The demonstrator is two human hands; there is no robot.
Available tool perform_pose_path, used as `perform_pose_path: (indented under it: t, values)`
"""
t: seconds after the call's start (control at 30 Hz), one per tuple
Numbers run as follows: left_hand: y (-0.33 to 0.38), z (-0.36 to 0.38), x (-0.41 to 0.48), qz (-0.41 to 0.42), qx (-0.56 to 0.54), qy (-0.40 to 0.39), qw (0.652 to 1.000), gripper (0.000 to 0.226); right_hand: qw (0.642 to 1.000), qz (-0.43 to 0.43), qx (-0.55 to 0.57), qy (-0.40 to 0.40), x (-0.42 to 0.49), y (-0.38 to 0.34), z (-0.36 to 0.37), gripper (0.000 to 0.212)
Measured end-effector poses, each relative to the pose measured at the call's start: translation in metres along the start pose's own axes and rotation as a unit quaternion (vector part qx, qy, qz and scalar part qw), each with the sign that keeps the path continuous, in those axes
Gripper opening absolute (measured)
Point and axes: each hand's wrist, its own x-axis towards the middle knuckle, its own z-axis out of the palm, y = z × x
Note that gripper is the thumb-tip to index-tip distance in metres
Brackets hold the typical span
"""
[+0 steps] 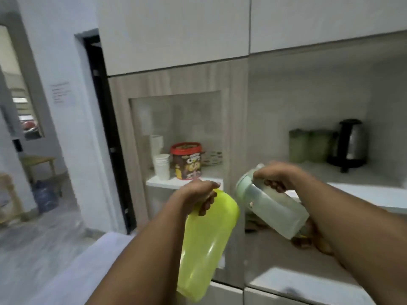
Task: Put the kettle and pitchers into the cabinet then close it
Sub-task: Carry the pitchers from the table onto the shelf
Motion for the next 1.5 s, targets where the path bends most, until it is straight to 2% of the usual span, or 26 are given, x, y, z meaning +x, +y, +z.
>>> perform_pose_path:
  t: [0.07, 0.17, 0.23, 0.33, 0.4, 0.57, 0.67, 0.77, 0.87, 1.03, 1.17, 1.33, 1.5]
  values:
    - [0.044, 0.056, 0.012, 0.048, -0.003, -0.028, 0.998, 0.035, 0.997, 0.025, 0.007, 0.067, -0.008, 0.027, -0.062, 0.022]
    - [0.101, 0.13, 0.04, 0.138, -0.051, -0.015, 0.989, 0.03, 0.982, 0.045, 0.02, 0.182, -0.008, 0.065, -0.134, 0.013]
    - [0.133, 0.169, 0.066, 0.186, -0.086, 0.034, 0.978, 0.038, 0.968, 0.047, 0.04, 0.245, 0.008, 0.086, -0.17, 0.013]
    - [0.175, 0.206, 0.114, 0.231, -0.093, 0.126, 0.96, 0.073, 0.94, 0.026, 0.103, 0.324, 0.057, 0.106, -0.209, 0.018]
    - [0.193, 0.219, 0.156, 0.248, -0.092, 0.159, 0.951, 0.071, 0.925, 0.009, 0.161, 0.345, 0.105, 0.113, -0.22, 0.017]
    - [0.203, 0.223, 0.264, 0.241, -0.09, 0.225, 0.94, 0.067, 0.905, -0.005, 0.314, 0.287, 0.236, 0.119, -0.194, 0.013]
    - [0.207, 0.214, 0.318, 0.202, -0.1, 0.25, 0.942, 0.062, 0.907, -0.017, 0.353, 0.231, 0.298, 0.115, -0.176, 0.014]
    - [0.211, 0.204, 0.361, 0.218, -0.074, 0.286, 0.93, 0.049, 0.903, -0.03, 0.382, 0.196, 0.349, 0.12, -0.158, 0.038]
    - [0.213, 0.199, 0.398, 0.26, -0.069, 0.261, 0.927, 0.045, 0.897, -0.03, 0.401, 0.182, 0.386, 0.124, -0.144, 0.05]
    - [0.212, 0.197, 0.448, 0.182, -0.14, 0.192, 0.954, 0.046, 0.908, -0.033, 0.382, 0.17, 0.435, 0.13, -0.138, 0.057]
    - [0.22, 0.205, 0.47, 0.144, -0.125, 0.1, 0.977, 0.047, 0.935, -0.017, 0.31, 0.174, 0.462, 0.136, -0.132, 0.052]
    - [0.236, 0.212, 0.486, 0.161, -0.079, 0.104, 0.978, 0.046, 0.932, -0.018, 0.335, 0.141, 0.484, 0.13, -0.129, 0.045]
    - [0.23, 0.214, 0.507, 0.203, -0.044, 0.173, 0.963, 0.049, 0.931, -0.017, 0.339, 0.137, 0.495, 0.12, -0.127, 0.048]
